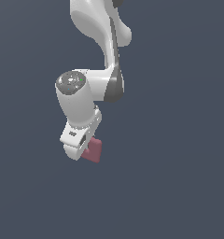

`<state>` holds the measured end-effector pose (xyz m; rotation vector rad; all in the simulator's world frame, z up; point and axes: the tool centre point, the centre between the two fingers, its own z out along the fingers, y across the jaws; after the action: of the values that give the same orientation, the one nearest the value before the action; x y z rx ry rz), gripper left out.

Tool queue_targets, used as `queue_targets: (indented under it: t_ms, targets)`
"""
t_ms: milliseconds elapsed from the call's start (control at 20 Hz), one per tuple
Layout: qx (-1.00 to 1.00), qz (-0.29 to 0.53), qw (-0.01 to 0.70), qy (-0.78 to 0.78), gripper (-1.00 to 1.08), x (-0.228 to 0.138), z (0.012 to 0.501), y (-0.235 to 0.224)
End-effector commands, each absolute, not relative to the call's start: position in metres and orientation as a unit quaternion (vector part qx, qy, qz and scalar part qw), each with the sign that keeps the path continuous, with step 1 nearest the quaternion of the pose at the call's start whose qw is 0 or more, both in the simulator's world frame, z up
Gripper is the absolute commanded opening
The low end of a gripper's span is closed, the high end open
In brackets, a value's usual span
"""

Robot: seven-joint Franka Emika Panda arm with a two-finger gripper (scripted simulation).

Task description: Pick up the object and move it to a goal position.

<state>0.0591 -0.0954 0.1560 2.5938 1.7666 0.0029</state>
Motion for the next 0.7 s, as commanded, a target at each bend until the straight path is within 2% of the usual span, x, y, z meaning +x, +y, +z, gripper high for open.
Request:
queue_targets:
  t_ms: [0, 650]
  targets:
    - [0.827, 0.001, 0.002, 0.563, -1.0, 0.046, 0.178, -0.107]
    - [0.827, 0.001, 0.0, 0.563, -1.0, -0.024, 0.298, -0.169]
